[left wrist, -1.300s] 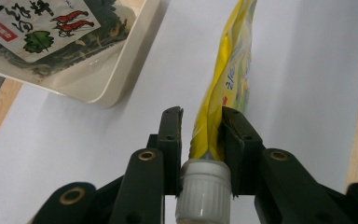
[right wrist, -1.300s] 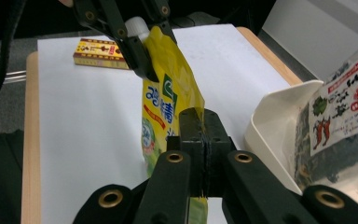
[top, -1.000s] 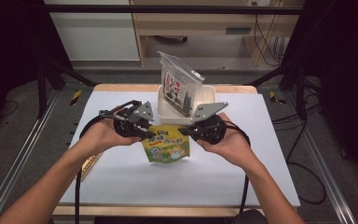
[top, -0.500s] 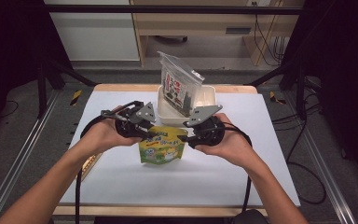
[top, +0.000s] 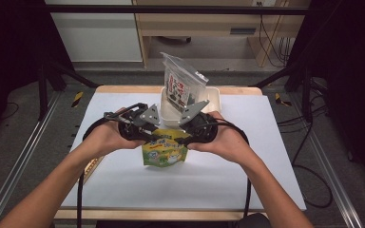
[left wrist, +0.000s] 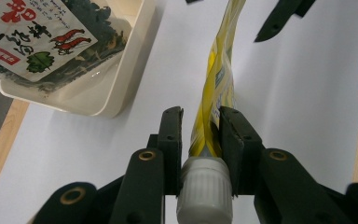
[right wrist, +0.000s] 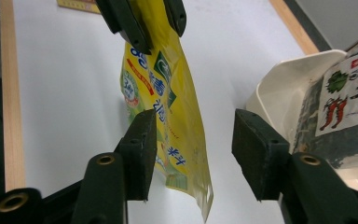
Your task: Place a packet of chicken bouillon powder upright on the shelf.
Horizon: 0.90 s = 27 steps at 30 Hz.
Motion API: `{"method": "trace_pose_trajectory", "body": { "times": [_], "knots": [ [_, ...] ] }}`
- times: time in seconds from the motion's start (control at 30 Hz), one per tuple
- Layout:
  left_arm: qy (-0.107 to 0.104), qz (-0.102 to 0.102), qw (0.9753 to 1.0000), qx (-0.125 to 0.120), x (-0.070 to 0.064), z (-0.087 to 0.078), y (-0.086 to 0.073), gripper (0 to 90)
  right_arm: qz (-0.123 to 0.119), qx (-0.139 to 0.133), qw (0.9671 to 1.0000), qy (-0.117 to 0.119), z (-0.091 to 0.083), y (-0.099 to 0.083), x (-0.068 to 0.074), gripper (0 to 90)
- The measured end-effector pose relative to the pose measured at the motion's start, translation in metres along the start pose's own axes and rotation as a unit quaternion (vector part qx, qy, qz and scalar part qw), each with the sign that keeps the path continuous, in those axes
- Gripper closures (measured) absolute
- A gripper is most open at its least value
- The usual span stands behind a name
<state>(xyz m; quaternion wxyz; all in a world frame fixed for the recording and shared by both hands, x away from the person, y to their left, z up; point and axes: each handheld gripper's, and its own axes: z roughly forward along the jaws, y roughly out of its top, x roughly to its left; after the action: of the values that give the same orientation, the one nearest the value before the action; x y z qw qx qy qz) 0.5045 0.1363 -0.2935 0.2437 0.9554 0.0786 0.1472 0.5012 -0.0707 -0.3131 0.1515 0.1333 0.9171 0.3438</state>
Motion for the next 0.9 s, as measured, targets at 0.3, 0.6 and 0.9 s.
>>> {"method": "trace_pose_trajectory", "body": {
  "times": [0.3, 0.6, 0.9],
  "knots": [
    [0.002, 0.005, 1.0, -0.003, 0.0, 0.0, -0.001, 69.9, -0.004, 0.042, 0.9989, 0.022, 0.017, 0.006, -0.003, 81.2],
    [0.033, -0.037, 0.9966, -0.066, 0.0, -0.012, -0.013, 33.8, 0.02, 0.064, 0.9975, 0.021, 0.002, 0.006, -0.004, 90.0],
    [0.074, -0.096, 0.99, -0.072, -0.008, -0.001, -0.042, 11.9, 0.097, 0.055, 0.9936, -0.019, -0.052, -0.018, -0.02, 90.0]
  ]
}}
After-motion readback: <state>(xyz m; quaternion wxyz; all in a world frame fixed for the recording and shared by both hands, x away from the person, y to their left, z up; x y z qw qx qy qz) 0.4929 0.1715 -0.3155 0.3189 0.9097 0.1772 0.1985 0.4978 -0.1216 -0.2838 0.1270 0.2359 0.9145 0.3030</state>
